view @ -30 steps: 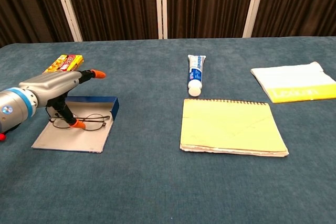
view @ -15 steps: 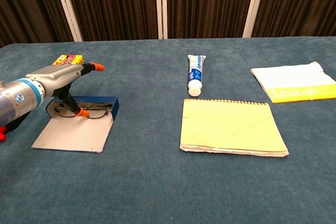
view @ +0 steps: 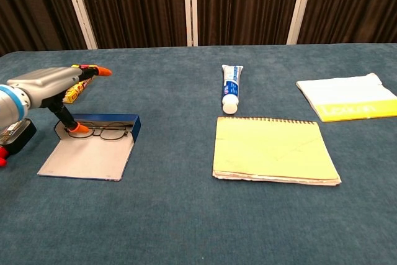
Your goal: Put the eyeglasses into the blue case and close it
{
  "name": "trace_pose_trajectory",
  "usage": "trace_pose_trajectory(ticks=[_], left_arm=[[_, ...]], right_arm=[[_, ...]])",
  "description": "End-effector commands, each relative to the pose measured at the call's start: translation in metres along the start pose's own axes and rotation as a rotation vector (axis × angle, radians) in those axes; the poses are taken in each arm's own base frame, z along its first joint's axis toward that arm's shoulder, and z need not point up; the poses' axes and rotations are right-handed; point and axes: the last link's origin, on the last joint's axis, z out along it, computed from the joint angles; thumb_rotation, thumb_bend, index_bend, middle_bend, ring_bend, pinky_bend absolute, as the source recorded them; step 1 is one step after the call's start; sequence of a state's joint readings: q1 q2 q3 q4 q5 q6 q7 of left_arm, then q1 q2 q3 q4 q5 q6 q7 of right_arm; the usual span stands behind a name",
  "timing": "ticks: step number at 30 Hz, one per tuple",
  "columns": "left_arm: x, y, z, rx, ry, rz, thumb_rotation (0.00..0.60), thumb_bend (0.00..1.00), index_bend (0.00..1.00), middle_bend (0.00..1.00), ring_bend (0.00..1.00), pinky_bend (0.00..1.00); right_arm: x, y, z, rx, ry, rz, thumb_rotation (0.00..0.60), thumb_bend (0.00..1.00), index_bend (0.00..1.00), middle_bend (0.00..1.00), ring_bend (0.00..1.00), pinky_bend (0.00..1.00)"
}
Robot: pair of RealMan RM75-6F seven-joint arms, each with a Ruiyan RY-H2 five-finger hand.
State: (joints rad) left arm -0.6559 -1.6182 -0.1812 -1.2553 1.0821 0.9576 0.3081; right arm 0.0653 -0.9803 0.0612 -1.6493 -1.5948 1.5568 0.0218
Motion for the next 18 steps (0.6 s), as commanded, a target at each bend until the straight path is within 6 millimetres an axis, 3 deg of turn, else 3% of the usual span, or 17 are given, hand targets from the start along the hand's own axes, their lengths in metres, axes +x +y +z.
trace_pose_trajectory(ticks=[1,8,14,18], left_arm=[[0.008,-0.006,-0.018,-0.022,0.021,0.002,0.600,0.16,0.00,0.00,0.00,0.00],[0.007,-0.008,-0.060,-0.088,0.004,0.057,0.600,0.15,0.01,0.00,0.00,0.00],[-0.007,-0.007,-0.076,-0.122,-0.007,0.082,0.600,0.16,0.26,0.00,0.00,0.00],[-0.021,-0.004,-0.079,-0.136,-0.012,0.080,0.600,0.20,0.33,0.00,0.00,0.00]], right_arm=[[0.001,0.000,-0.001,0.002,0.001,0.003,0.600,0.00,0.01,0.00,0.00,0.00],[0.003,-0.003,-0.003,0.017,0.006,0.017,0.600,0.00,0.01,0.00,0.00,0.00],[0.004,-0.003,-0.004,0.021,0.006,0.024,0.600,0.00,0.01,0.00,0.00,0.00],[0.005,-0.002,-0.004,0.021,0.008,0.031,0.600,0.00,0.01,0.00,0.00,0.00]])
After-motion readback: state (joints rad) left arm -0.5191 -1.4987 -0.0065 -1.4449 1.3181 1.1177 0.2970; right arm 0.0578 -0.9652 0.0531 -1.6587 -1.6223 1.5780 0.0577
